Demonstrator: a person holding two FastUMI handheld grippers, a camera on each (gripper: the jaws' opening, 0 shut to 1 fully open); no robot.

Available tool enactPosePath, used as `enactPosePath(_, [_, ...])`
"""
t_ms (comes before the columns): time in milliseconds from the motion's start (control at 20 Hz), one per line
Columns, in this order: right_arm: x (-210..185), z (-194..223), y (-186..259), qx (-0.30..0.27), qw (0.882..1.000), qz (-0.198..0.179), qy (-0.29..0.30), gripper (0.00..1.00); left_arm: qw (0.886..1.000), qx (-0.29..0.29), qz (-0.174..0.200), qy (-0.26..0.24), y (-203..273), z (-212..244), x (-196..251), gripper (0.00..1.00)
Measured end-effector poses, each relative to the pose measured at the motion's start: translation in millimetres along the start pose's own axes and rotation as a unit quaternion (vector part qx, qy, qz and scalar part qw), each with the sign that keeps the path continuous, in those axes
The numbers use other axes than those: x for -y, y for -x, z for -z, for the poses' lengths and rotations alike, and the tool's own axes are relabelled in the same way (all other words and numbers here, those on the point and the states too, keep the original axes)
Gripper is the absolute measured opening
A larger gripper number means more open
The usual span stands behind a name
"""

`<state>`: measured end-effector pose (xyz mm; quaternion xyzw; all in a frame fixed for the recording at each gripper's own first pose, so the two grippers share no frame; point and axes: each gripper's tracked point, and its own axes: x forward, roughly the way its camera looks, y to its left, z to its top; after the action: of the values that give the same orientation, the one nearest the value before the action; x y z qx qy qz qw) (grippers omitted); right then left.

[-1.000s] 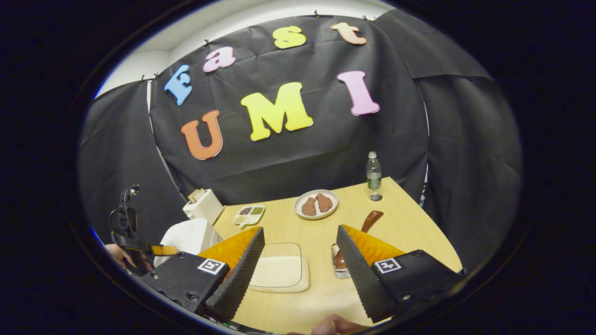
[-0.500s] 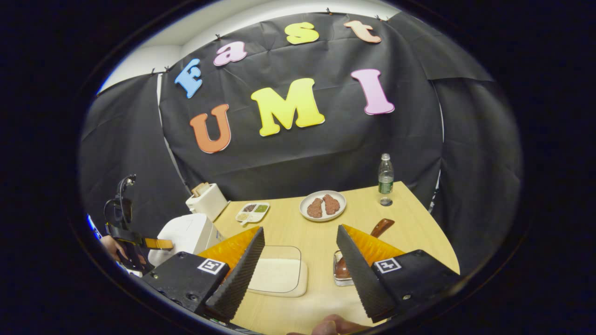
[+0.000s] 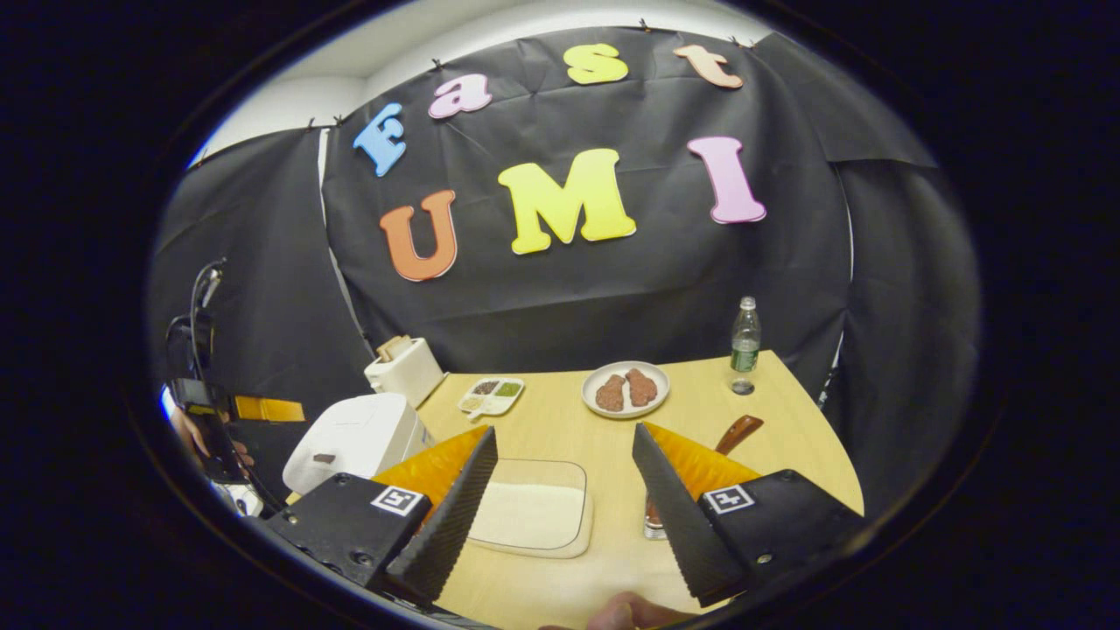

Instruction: Close the left gripper, press the button to open the rice cooker; take a wooden spoon from the chopstick holder with the right hand, scoop a spoonful of rice and pour it into the rice cooker, then put the wooden spoon back into the chopstick holder.

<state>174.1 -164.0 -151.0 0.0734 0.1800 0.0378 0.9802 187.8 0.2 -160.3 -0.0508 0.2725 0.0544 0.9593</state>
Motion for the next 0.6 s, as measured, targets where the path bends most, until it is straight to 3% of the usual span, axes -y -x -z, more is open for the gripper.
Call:
enactPosePath(300, [-32,-9,87,0.053,0.998,0.034,0.021,1.0,0.993,0.105,0.054,-0.002,102,-32,17,0.95])
enactPosePath(600, [-70,-21,184,0.113,0.991,0.063,0.036,1.0,0.979,0.188,0.077,-0.012,205,-32,11,0.95])
